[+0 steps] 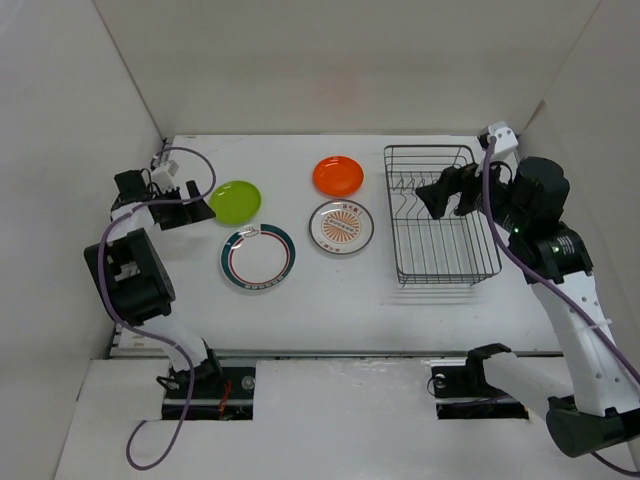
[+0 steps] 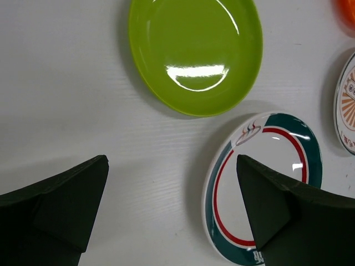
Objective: Load the plates into the dish rack
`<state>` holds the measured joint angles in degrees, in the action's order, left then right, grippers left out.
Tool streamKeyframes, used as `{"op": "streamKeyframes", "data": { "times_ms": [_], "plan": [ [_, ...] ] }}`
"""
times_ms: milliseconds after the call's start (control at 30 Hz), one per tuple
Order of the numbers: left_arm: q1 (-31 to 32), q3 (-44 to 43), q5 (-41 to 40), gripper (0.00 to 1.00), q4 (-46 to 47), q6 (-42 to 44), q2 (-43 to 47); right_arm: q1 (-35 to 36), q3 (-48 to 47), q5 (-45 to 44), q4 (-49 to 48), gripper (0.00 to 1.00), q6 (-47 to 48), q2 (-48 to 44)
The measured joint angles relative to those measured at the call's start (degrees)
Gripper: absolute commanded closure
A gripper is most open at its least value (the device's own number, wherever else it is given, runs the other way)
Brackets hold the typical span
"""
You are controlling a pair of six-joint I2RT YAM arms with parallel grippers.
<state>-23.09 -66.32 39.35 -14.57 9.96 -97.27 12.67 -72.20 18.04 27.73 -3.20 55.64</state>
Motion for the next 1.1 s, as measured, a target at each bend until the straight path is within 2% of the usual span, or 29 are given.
{"op": "streamKeyframes", "data": {
  "times_ms": [167, 400, 533, 667, 833, 1000, 1100],
  "plan": [
    [-0.02, -4.90, 1.05, 0.06, 2.19, -1.53, -10.60, 1.95, 0.02, -0.11, -0.07, 0.00, 0.00, 0.00],
    [0.26, -9.09, 2.45, 0.11, 3.78, -4.55, -16.35, 3.37, 0.04, -1.81, -0.13, 0.00, -0.02, -0.70],
    [1.20, -11.69, 2.23, 0.18, 5.05, -5.99, -18.69, 3.67, 0.07, -2.23, -0.20, 0.00, -0.33, -0.83],
    [2.16, -14.08, 2.38, 0.33, 5.86, -7.78, -21.22, 4.15, 0.46, -2.45, -0.87, 0.00, -1.18, -0.02],
    [2.95, -17.97, 2.69, 0.40, 6.51, -9.25, -24.48, 4.70, 1.01, -2.62, -1.22, 0.00, -1.81, 1.62],
    [3.54, -19.34, 2.27, 0.56, 6.78, -10.08, -25.77, 5.05, 1.03, -2.93, -1.25, 0.00, -2.19, 3.23],
    [3.91, -20.24, 1.79, 0.56, 6.95, -10.40, -26.69, 5.44, 1.03, -3.02, -1.31, 0.00, -2.23, 4.31]
  ]
}}
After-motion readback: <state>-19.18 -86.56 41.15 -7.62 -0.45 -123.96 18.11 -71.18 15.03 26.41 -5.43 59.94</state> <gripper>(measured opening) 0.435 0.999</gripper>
